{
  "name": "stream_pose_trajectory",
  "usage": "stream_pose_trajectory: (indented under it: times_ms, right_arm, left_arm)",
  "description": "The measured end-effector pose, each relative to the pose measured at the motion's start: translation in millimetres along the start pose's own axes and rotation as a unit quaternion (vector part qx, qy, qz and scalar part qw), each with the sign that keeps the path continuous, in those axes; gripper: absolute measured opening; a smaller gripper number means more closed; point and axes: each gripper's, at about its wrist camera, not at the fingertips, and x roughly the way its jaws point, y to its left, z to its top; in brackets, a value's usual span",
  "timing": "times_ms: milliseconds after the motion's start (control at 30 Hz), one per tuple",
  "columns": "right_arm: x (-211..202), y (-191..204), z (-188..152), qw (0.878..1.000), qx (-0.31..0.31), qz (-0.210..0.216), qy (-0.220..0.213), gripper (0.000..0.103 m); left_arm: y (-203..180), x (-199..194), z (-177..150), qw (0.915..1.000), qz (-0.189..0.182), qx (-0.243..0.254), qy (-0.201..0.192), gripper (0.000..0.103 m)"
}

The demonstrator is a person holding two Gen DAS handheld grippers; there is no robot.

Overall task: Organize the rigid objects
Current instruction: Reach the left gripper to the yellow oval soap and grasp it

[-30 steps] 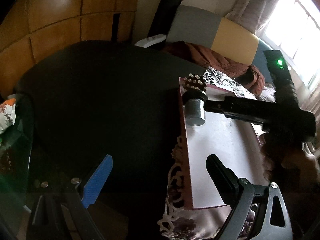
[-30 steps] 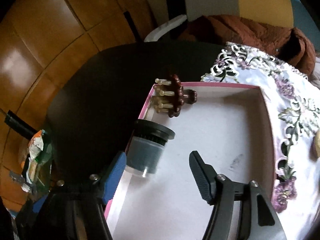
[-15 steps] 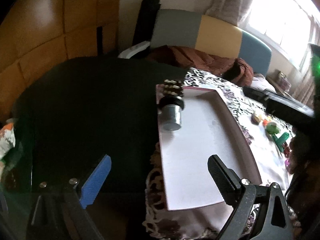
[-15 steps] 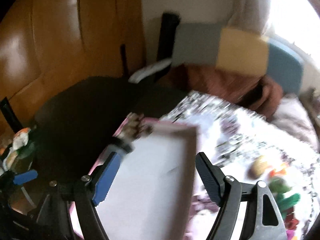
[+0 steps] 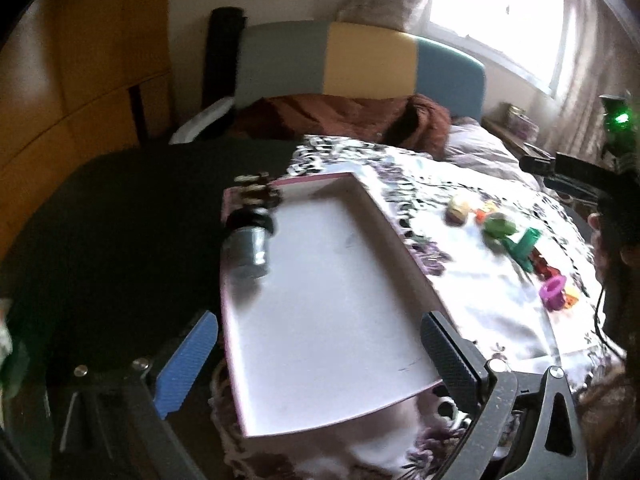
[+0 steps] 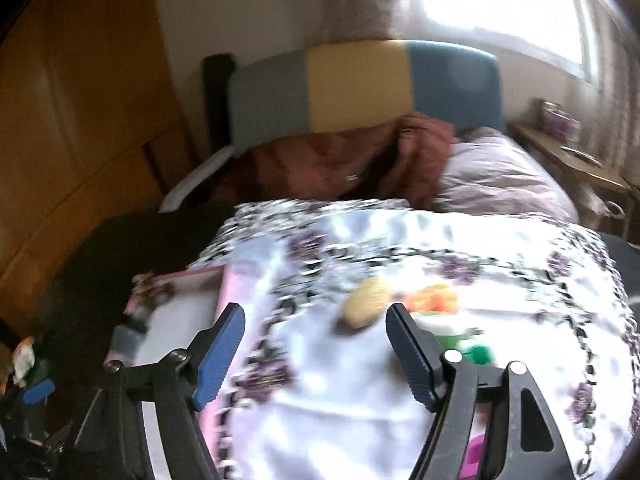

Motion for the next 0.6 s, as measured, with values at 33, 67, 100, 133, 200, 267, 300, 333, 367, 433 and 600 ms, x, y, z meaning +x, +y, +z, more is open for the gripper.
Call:
stream_pose_trajectory:
  times_ms: [33,67,100,133,200,267,300,333,367,433,600]
  right_arm:
    - [-1,-13,2,1.000,0.012,-0.004,-0.002,0.074]
    - [-2,-27,4,1.000,0.026,-0.009,-0.004,0.074]
    - [-4,-44,5,0.999,0.042,-0.019,-0.008,0.075]
    - [-5,-57,6,0.998,0.056,-0.028,-0.013,0.076]
    - [-6,-87,5,0.995,0.089,-0.044,-0.021,0.084]
    - [-3,-118,-1,0.990,0.127,-0.057,-0.027,0.084]
    - [-1,-133,-8,0.986,0.150,-0.064,-0.028,0.084]
    - [2,-146,-15,0.982,0.171,-0.072,-0.021,0.084]
    - [10,-161,-20,0.975,0.206,-0.084,0.011,0.084]
    - [6,-175,-24,0.968,0.241,-0.067,0.004,0.084]
    - [0,-176,-24,0.968,0.246,-0.054,-0.001,0.084]
  left_arm:
    - [-5,1,3,0.9999,-0.011,0.006,0.001,0.103]
    - [-10,3,5,0.9997,-0.023,0.011,0.004,0.103]
    - [-16,6,9,0.9993,-0.034,0.015,0.008,0.103]
    - [-21,9,11,0.9988,-0.043,0.018,0.013,0.103]
    - [-32,16,17,0.9979,-0.057,0.020,0.023,0.103]
    - [-44,24,22,0.9970,-0.064,0.028,0.033,0.103]
    - [-48,28,23,0.9967,-0.065,0.029,0.039,0.103]
    - [-53,33,25,0.9961,-0.068,0.027,0.049,0.103]
    - [-55,39,27,0.9953,-0.073,0.023,0.059,0.103]
    - [-64,49,33,0.9933,-0.082,0.015,0.080,0.102]
    - [-88,75,61,0.9882,-0.107,0.013,0.109,0.102]
